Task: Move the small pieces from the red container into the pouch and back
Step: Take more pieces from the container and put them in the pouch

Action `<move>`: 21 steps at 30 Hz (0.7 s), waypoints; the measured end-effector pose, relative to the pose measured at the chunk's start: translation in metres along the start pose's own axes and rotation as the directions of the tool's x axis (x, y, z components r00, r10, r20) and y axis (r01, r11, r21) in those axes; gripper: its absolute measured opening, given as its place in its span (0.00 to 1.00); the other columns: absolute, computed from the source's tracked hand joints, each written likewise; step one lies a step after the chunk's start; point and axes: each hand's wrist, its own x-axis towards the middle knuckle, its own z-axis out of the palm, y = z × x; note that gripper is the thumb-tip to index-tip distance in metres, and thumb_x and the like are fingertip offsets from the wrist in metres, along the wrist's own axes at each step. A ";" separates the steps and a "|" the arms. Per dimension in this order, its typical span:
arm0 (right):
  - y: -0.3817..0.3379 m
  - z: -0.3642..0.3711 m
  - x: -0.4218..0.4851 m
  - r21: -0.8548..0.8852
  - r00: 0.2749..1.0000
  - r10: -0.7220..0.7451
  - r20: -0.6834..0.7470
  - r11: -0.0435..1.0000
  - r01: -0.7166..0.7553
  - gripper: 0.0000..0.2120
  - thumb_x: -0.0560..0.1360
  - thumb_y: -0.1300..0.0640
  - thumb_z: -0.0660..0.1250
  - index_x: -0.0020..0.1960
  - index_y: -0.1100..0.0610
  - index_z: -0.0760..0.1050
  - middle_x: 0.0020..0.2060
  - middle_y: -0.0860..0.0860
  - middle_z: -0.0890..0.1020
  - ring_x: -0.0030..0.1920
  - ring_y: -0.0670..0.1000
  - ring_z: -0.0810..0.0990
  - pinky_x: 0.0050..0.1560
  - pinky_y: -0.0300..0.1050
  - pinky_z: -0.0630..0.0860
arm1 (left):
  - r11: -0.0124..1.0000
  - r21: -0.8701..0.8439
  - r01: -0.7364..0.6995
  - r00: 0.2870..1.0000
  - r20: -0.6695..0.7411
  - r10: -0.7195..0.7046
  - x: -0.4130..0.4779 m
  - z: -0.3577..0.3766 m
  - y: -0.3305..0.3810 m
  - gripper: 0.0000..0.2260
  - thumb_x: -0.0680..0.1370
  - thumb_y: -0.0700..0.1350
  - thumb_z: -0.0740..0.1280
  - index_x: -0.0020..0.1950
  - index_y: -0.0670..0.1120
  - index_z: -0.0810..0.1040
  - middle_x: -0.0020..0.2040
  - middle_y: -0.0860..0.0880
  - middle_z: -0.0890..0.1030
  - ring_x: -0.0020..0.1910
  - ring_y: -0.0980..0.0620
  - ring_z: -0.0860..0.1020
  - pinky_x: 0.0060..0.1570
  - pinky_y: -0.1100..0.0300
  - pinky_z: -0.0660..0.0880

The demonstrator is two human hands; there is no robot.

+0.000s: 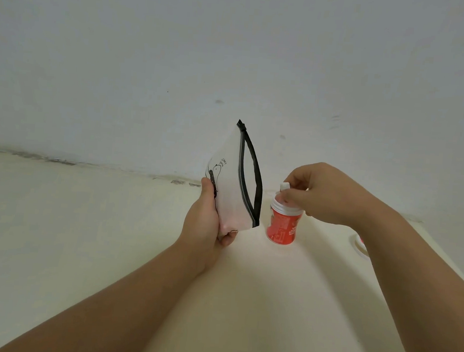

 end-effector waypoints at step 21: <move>-0.053 -0.004 -0.026 0.161 0.975 -0.211 -0.062 0.962 0.219 0.11 0.75 0.61 0.65 0.49 0.49 0.83 0.23 0.29 0.75 0.23 0.41 0.70 0.22 0.24 0.64 | 0.999 0.001 -0.037 0.999 0.000 0.037 -0.003 0.002 0.001 0.26 0.79 0.67 0.52 0.40 0.48 0.77 0.26 0.49 0.71 0.20 0.52 0.66 0.24 0.63 0.60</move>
